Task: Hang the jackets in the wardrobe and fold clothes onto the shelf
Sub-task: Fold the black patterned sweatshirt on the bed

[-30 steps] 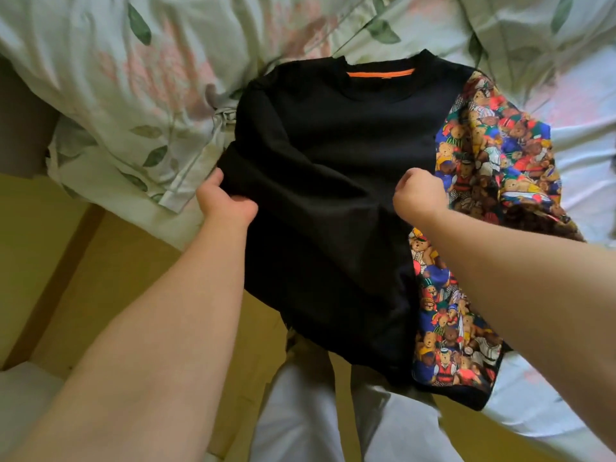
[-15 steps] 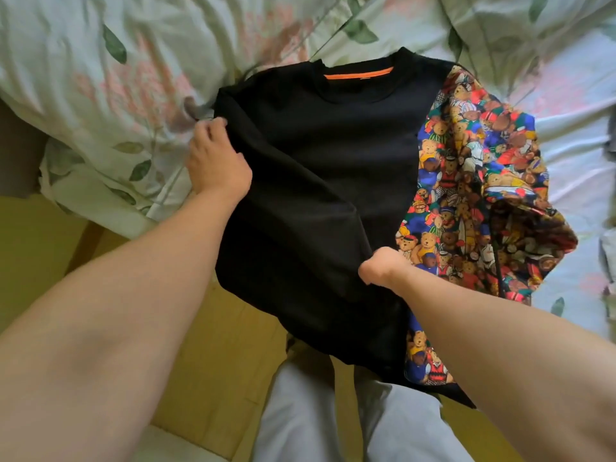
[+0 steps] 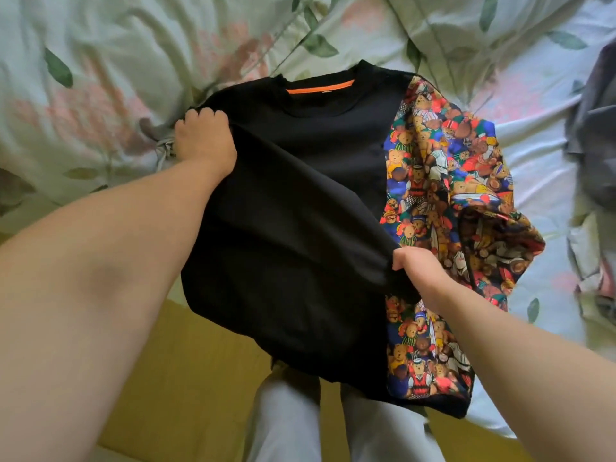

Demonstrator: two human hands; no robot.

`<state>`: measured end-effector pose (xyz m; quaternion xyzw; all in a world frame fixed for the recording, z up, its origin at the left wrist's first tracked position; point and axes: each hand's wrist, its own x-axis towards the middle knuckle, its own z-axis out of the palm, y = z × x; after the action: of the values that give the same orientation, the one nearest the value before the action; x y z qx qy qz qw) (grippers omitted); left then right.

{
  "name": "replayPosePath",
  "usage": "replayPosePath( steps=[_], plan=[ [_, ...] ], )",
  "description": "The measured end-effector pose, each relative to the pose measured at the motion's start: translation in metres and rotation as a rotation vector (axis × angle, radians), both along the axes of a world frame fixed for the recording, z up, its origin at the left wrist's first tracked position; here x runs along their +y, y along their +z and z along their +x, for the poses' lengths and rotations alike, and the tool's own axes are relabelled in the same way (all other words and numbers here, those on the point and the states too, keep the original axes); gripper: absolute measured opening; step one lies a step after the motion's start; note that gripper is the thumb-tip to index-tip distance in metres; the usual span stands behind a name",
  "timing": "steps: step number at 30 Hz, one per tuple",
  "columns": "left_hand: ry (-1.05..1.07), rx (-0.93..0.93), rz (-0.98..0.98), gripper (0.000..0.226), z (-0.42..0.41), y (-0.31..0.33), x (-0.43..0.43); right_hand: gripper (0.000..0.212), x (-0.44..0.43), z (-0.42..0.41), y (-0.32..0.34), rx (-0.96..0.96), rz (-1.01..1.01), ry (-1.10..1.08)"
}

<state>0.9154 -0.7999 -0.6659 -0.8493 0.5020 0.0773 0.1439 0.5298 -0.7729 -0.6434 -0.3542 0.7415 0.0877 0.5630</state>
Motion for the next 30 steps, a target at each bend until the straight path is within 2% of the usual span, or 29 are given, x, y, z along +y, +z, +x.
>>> replayPosePath(
  steps=[2,3,5,7,10,13,14,15,19,21,23,25,30],
  plan=[
    [0.151,0.077,-0.109,0.037,-0.007,-0.006,0.002,0.022,0.007,-0.004,0.001,-0.124,0.164,-0.200],
    [0.193,0.095,-0.152,0.044,-0.011,-0.010,0.007,0.029,0.009,-0.007,-0.001,-0.160,0.213,-0.228],
    [0.154,0.079,-0.198,0.059,-0.026,-0.018,0.025,0.036,0.010,-0.010,0.000,-0.196,0.286,-0.190],
    [0.026,0.058,-0.227,0.063,-0.042,-0.025,0.048,0.045,0.009,-0.013,-0.002,-0.218,0.335,-0.160],
    [-0.118,0.144,-0.291,0.050,-0.080,-0.025,0.075,0.039,0.004,-0.020,-0.002,-0.325,0.342,-0.265],
    [-0.355,0.361,-0.378,0.027,-0.144,-0.016,0.097,0.031,0.000,-0.029,-0.002,-0.376,0.312,-0.463],
    [-0.330,0.439,-0.355,0.025,-0.168,-0.009,0.105,0.032,0.000,-0.032,-0.003,-0.389,0.303,-0.517],
    [-0.195,0.533,-0.298,0.031,-0.191,-0.002,0.112,0.036,0.002,-0.035,-0.003,-0.410,0.285,-0.559],
    [0.760,0.952,0.164,0.064,-0.253,0.000,0.126,0.065,0.011,-0.053,-0.004,-0.448,0.219,-0.719],
    [1.185,1.249,0.193,0.060,-0.263,-0.005,0.125,0.075,0.016,-0.063,-0.002,-0.449,0.209,-0.742],
    [1.478,1.512,0.082,0.048,-0.268,-0.010,0.128,0.077,0.023,-0.071,0.000,-0.458,0.212,-0.700],
    [1.600,1.630,0.005,0.046,-0.273,-0.015,0.132,0.070,0.028,-0.078,0.000,-0.478,0.201,-0.643],
    [1.648,1.639,-0.052,0.039,-0.286,-0.012,0.133,0.058,0.029,-0.080,-0.001,-0.500,0.123,-0.432]
  ],
)
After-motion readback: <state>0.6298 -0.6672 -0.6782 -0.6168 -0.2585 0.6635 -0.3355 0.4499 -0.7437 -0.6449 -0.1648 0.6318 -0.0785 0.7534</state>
